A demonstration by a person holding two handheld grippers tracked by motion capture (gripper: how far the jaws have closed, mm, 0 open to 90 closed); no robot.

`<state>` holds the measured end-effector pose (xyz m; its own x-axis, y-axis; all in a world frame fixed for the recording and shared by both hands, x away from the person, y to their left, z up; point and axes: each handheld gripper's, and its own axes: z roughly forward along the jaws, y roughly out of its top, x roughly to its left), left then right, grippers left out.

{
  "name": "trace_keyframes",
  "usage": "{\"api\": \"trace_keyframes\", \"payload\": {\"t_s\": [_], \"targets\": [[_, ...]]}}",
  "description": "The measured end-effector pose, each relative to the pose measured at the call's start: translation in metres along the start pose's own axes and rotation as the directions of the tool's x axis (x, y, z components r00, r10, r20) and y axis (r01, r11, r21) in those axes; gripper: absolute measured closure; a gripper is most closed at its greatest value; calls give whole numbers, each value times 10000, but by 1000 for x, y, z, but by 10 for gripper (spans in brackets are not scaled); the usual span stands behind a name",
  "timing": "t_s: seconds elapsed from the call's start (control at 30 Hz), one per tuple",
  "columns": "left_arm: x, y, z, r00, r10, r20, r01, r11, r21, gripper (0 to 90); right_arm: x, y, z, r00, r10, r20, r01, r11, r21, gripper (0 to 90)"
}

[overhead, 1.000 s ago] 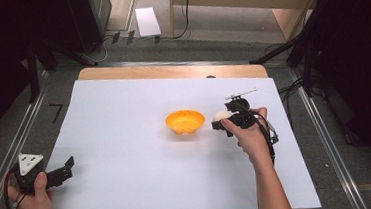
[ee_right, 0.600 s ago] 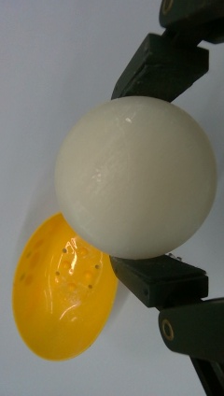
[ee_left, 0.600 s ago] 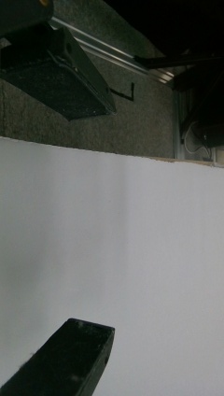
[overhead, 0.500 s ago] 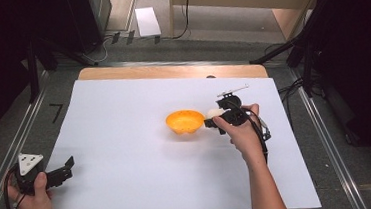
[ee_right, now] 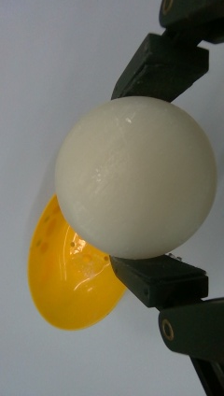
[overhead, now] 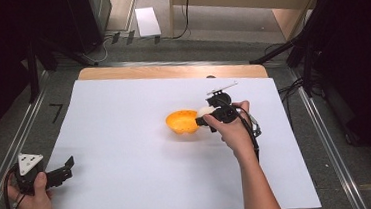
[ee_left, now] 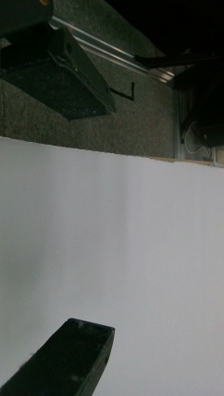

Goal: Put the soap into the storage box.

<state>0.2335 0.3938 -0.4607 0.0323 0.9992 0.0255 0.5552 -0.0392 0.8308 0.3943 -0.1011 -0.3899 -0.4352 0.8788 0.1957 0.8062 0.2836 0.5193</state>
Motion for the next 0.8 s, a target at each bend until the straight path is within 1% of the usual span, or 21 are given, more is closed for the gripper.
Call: {"api": "trace_keyframes", "payload": {"t_s": [0.27, 0.3, 0.37, 0.43, 0.5, 0.8], "targets": [[0, 0, 0, 10000, 10, 0, -10, 10000, 5, 0, 8, 6, 6, 9999, -92, -111, 93, 9999, 55, 238], [0, 0, 0, 10000, 5, -6, -5, 10000, 16, 0, 11, 8, 8, 9999, -79, -138, 80, 9999, 103, 238], [0, 0, 0, 10000, 8, -10, -8, 10000, 9, 0, 13, 9, 10, 9997, -172, -152, 174, 9997, 145, 238], [0, 0, 0, 10000, 5, -4, -5, 10000, 2, 0, 14, 10, 11, 9998, -145, -159, 147, 9998, 142, 238], [0, 0, 0, 10000, -18, -1, 18, 10000, -8, 0, 17, 13, 13, 9996, -215, -205, 218, 9997, 142, 238], [0, 0, 0, 10000, -28, -2, 28, 10000, 5, 0, 26, 18, 23, 9993, -222, -308, 229, 9994, 246, 238]]}}
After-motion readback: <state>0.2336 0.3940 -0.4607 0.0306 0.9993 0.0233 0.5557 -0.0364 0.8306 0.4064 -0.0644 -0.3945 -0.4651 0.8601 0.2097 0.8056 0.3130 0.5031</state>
